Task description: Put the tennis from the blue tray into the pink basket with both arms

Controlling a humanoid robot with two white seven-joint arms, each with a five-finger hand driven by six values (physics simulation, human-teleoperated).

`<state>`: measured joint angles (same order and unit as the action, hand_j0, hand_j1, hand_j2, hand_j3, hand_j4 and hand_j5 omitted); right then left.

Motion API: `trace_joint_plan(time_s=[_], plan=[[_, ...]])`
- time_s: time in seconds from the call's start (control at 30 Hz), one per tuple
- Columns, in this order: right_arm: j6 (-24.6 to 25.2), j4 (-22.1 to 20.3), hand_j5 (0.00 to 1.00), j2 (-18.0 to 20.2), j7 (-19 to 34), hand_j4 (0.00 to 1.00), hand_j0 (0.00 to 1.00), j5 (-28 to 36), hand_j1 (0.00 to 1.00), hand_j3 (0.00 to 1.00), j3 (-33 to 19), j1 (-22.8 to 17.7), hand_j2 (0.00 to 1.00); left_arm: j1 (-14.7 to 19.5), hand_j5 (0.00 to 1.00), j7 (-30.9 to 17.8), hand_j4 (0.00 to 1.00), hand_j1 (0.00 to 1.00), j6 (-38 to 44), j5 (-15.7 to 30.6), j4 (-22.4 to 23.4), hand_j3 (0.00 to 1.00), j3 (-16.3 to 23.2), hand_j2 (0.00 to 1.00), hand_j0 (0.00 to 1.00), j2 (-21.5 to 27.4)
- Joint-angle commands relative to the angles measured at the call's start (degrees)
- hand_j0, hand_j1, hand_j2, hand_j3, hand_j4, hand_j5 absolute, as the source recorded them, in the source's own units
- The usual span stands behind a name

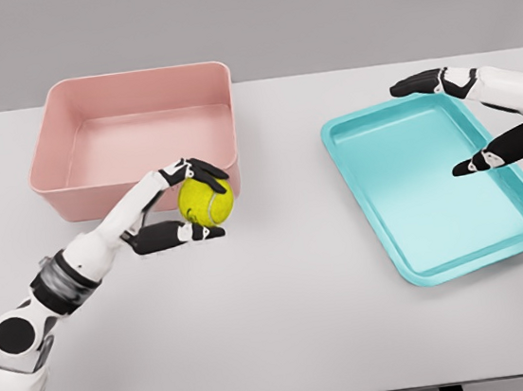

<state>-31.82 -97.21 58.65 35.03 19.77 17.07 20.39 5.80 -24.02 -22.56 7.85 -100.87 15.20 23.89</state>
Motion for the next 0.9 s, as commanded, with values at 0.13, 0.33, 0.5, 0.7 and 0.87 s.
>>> trace_joint_plan(time_s=[0.13, 0.33, 0.5, 0.7, 0.87], plan=[[0.27, 0.0, 1.0, 0.41, -0.03, 1.0, 1.0, 0.44, 1.0, 1.0, -0.02, 0.09, 1.0, 1.67, 0.45, 0.02, 0.45, 0.45, 0.06, 1.55, -0.03, 0.45, -0.78, 0.45, 0.45, -0.16], [0.27, 0.09, 1.0, 0.06, -0.03, 1.0, 1.0, 0.44, 1.0, 1.0, -0.02, 0.0, 1.0, 5.01, 0.44, 0.02, 0.44, 0.44, 1.12, 2.26, 0.67, 0.44, -1.75, 0.44, 0.44, 0.02], [0.27, 0.09, 1.0, 0.06, -0.03, 1.0, 1.0, 0.44, 1.0, 1.0, -0.02, 0.09, 1.0, 8.7, 0.44, 0.02, 0.44, 0.44, 3.75, 2.08, 3.66, 0.44, -2.45, 0.44, 0.44, -0.16], [0.27, 0.09, 1.0, -0.03, -0.03, 1.0, 1.0, 0.44, 1.0, 1.0, 0.07, 0.0, 1.0, 13.53, 0.44, 0.02, 0.44, 0.44, 7.35, 2.08, 9.81, 0.44, -2.37, 0.44, 0.44, -0.68], [0.35, 0.09, 1.0, -0.03, -0.03, 1.0, 1.0, 0.44, 1.0, 1.0, 0.07, 0.0, 1.0, 16.17, 0.44, 0.02, 0.44, 0.44, 8.5, 2.08, 14.29, 0.44, -2.28, 0.44, 0.44, -0.68]])
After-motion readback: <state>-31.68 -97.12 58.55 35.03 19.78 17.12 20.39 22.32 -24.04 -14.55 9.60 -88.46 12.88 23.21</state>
